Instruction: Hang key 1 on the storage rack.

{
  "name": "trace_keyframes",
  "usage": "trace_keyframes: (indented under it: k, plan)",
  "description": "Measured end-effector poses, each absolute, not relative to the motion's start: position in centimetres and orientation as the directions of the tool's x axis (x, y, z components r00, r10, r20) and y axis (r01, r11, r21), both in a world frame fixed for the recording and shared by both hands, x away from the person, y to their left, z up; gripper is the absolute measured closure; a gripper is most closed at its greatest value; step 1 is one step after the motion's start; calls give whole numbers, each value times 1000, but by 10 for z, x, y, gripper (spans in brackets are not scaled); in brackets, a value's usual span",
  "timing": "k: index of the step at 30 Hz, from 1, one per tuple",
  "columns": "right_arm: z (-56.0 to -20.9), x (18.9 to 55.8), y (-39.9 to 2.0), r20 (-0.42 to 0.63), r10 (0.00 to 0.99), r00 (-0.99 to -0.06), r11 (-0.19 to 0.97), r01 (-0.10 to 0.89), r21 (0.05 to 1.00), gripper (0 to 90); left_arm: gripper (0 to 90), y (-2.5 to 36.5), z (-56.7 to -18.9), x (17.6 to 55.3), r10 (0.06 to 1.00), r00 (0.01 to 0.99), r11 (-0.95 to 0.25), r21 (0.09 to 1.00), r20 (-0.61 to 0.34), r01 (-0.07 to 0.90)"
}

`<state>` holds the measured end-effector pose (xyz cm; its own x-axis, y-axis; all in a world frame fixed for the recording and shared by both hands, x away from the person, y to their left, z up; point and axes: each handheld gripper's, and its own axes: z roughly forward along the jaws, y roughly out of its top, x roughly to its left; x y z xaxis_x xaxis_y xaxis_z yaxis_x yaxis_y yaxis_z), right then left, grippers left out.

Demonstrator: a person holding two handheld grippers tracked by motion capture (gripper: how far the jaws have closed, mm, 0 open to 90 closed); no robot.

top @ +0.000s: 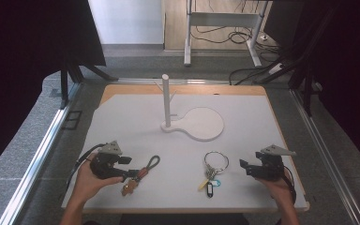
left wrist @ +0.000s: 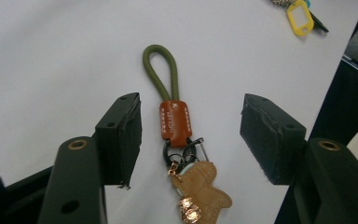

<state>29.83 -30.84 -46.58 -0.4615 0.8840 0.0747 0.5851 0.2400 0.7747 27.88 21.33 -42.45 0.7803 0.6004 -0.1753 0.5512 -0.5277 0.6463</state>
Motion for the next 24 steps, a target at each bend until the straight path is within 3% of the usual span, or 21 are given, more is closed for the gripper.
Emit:
trace_keyframes:
  k: [5, 19, 24]
  plan:
    - [-462, 296, -322, 117, 888, -445, 185, 579, 794, 260, 392, 218, -422, 278, 621, 764, -507, 654, -174, 561]
    - [-471, 295, -336, 120, 904, -410, 167, 597, 784, 270, 390, 217, -423, 279, 629, 757, -504, 648, -178, 571]
    - [-471, 299, -339, 128, 899, -418, 159, 587, 794, 279, 385, 224, -430, 280, 663, 718, -465, 636, -211, 616]
